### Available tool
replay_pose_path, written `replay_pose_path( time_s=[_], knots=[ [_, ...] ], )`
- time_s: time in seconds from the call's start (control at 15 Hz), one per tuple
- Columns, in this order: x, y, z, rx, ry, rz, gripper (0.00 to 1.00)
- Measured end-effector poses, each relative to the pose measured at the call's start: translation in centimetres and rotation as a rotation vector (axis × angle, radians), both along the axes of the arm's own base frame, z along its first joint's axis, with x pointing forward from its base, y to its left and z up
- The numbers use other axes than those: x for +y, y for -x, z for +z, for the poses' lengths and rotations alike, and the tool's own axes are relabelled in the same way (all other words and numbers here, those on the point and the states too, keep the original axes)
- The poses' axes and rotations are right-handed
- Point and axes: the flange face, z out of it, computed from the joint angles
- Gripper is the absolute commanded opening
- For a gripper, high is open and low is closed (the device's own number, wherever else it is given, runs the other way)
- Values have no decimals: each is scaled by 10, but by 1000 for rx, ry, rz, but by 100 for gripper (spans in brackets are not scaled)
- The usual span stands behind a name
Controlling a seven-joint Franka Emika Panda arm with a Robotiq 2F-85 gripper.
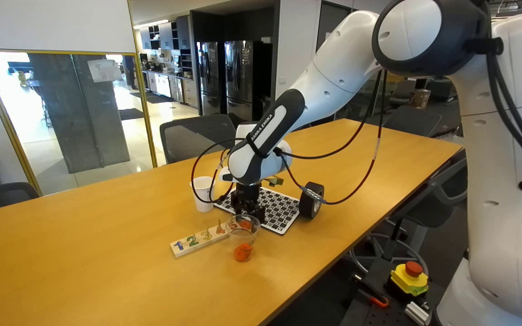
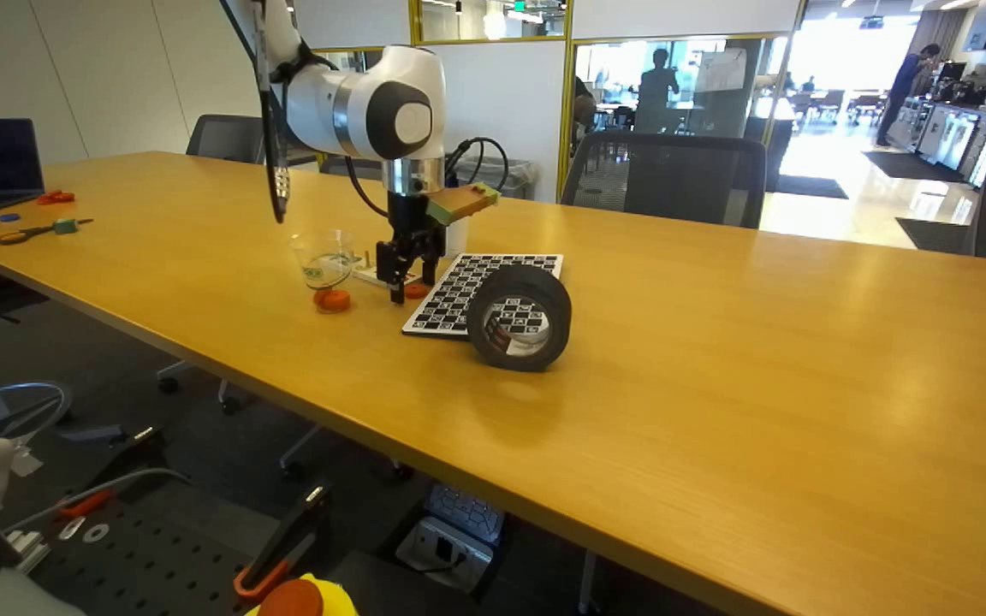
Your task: Pick up the orange objects from the table and put them in the colorless cup, then pick up the yellow objects and put them in the white cup
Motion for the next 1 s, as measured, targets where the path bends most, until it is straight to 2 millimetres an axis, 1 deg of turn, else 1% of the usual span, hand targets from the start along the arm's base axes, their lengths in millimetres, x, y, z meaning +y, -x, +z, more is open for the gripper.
replay_pose_path(
  time_s=[0.07,0.33,0.4,0.47,0.8,0.87,1.0],
  knots=[
    [0,0,0,0,0,0,49],
    [0,-6,5,-17,0,-1,20],
    [0,-7,6,-19,1,-1,19],
    [0,-7,6,-19,0,-2,22],
    [1,-6,9,-18,1,-27,22],
    [2,-6,12,-20,2,-46,22],
    [7,-3,26,-33,4,-99,22]
  ],
)
